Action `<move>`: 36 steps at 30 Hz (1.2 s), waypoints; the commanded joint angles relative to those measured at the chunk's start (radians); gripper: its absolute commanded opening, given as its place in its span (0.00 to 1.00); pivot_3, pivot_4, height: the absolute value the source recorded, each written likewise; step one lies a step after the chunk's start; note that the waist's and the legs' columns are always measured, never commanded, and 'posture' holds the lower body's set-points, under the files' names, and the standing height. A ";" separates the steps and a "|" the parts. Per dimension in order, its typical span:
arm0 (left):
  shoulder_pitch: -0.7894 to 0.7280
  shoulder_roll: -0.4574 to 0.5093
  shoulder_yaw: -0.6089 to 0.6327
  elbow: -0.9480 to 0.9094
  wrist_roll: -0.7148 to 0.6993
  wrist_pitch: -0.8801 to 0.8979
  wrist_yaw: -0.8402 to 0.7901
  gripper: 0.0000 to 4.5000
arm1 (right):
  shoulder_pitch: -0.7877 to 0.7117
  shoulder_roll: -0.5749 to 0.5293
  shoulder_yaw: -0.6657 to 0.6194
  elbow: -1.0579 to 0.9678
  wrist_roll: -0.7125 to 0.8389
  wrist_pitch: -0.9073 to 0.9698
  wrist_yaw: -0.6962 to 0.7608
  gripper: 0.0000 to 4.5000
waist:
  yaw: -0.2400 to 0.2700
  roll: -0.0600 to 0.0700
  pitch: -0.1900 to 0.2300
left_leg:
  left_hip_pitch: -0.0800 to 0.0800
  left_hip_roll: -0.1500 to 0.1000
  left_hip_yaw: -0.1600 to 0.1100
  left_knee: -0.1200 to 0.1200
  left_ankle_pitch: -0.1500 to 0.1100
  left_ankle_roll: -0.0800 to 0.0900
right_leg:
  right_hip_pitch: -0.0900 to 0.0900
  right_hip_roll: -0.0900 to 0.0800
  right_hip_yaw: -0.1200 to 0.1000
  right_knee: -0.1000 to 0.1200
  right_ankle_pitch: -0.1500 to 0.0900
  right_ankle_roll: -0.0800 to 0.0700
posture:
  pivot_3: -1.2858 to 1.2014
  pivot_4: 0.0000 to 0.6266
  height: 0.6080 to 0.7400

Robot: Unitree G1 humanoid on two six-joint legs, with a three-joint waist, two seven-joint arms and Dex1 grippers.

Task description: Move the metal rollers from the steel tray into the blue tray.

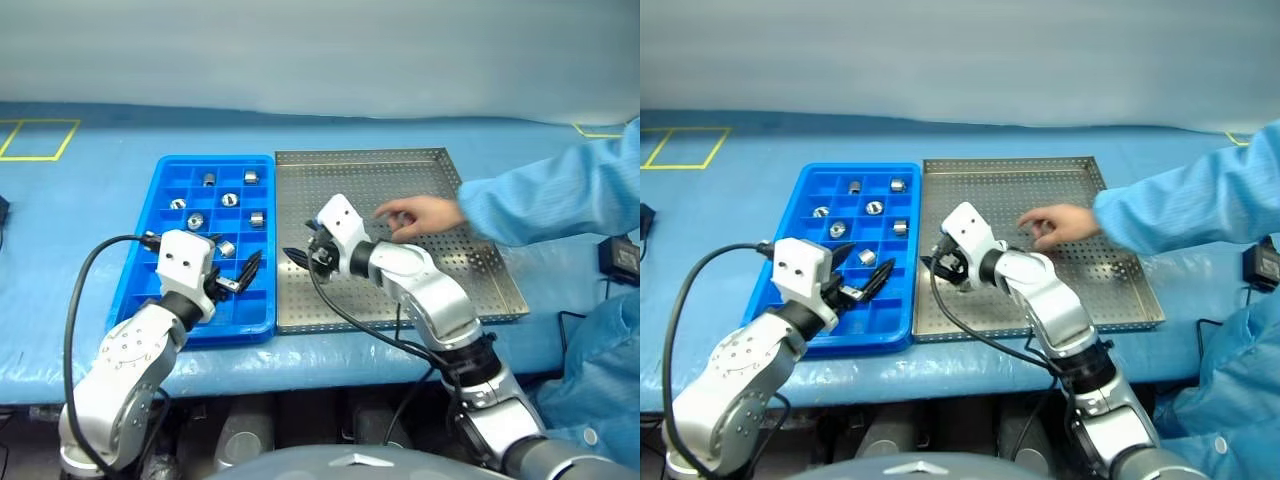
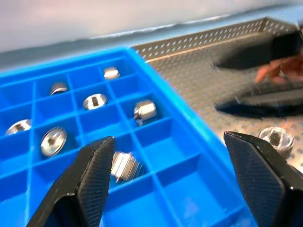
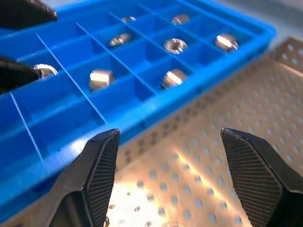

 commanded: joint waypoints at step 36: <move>-0.113 0.033 -0.094 0.119 0.020 -0.029 -0.065 0.90 | -0.048 0.168 -0.198 0.277 -0.066 -0.052 -0.360 0.45 | -0.075 0.000 0.000 | 0.000 -0.003 0.000 0.001 0.000 0.000 | 0.000 0.001 0.005 0.000 0.003 0.003 | 0.52 0.24 1.00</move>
